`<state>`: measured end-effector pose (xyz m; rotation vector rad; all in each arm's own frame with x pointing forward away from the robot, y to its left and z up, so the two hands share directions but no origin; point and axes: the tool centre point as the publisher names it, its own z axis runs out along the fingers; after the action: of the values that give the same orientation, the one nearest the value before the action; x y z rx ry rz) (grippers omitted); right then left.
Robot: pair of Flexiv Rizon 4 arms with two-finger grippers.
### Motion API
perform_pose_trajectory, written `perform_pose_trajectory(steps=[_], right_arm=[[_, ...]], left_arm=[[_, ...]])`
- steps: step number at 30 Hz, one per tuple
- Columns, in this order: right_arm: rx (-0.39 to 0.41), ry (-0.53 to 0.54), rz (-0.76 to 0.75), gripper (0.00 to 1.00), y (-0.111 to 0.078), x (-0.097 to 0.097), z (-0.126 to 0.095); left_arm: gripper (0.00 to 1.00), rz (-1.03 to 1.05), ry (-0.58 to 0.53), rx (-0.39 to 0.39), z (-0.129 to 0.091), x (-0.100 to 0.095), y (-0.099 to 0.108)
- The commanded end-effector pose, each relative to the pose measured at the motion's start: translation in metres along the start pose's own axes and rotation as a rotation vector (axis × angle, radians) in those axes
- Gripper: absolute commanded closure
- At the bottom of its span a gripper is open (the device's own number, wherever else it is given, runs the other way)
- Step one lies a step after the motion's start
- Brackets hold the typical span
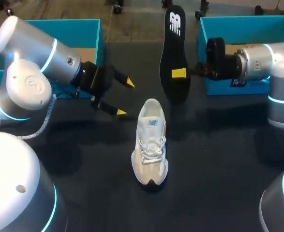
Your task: Take the shoe out of the shoebox, open the shoe tongue, remove and reinsert the insole, then place the shoe into the shoebox
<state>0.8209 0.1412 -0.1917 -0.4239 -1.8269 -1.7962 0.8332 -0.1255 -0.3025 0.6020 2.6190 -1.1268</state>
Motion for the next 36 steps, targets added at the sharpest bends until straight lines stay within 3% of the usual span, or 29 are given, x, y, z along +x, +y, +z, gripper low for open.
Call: perform_pose_trajectory(steps=[1, 24, 30, 36], right_arm=[[-0.009, 0.037, -0.022, 1.00, -0.010, -0.019, 0.008], [-0.015, 0.067, -0.064, 1.00, -0.032, -0.046, 0.036], [0.011, 0.077, -0.023, 1.00, -0.038, -0.046, 0.044], [-0.017, 0.071, -0.044, 1.00, -0.047, -0.043, 0.048]], left_arm=[[0.00, -0.007, -0.004, -0.008, 0.006, 0.003, 0.002], [0.00, -0.005, -0.003, -0.020, 0.018, 0.012, 0.010], [0.00, -0.005, -0.003, -0.020, 0.018, 0.012, 0.010], [0.00, -0.005, -0.003, -0.020, 0.018, 0.012, 0.010]])
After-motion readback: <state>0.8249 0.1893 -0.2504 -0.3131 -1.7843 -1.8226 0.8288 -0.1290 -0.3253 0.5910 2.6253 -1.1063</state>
